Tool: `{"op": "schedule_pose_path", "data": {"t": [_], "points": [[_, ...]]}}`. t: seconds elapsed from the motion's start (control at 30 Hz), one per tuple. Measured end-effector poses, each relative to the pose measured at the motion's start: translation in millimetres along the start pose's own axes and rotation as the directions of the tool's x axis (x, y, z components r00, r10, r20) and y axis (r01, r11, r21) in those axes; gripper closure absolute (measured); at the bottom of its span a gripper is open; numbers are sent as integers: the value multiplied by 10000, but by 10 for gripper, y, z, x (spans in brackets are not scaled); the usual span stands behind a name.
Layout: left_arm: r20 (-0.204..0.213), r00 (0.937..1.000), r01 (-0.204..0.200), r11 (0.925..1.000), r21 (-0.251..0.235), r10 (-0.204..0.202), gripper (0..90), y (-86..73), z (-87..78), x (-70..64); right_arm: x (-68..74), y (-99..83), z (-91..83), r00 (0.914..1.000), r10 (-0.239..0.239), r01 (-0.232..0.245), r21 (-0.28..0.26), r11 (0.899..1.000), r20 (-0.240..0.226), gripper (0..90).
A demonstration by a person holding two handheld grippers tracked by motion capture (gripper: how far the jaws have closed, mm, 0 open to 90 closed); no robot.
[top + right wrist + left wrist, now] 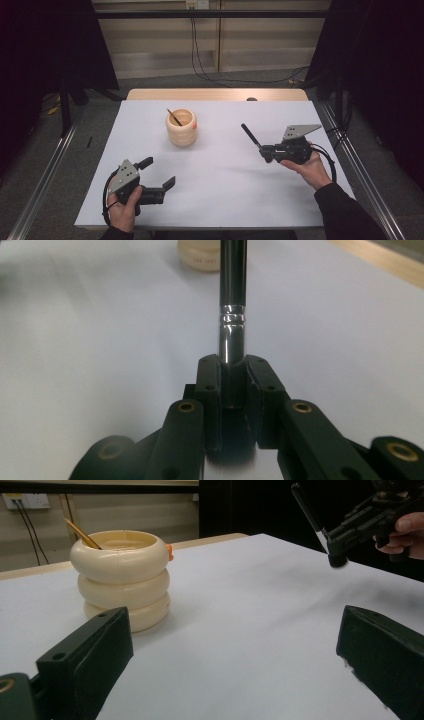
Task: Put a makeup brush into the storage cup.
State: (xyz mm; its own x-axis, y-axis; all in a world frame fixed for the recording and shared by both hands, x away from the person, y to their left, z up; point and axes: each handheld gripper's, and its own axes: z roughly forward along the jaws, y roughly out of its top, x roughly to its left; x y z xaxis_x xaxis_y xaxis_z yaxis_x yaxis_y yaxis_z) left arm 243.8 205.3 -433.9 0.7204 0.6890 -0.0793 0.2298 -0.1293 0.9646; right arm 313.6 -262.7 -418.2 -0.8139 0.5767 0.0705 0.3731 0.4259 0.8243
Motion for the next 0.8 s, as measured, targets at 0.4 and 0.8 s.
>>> {"op": "schedule_pose_path", "data": {"t": [0.4,0.8], "points": [[-4,10000,71,10000,-55,-71,17,2,-13,-25,-25,-11,-171,9990,319,-363,-1586,9867,-305,779],[50,9999,123,9997,-189,-122,14,12,-39,-67,30,-49,-327,9983,433,-509,-2144,9754,-400,779]]}}
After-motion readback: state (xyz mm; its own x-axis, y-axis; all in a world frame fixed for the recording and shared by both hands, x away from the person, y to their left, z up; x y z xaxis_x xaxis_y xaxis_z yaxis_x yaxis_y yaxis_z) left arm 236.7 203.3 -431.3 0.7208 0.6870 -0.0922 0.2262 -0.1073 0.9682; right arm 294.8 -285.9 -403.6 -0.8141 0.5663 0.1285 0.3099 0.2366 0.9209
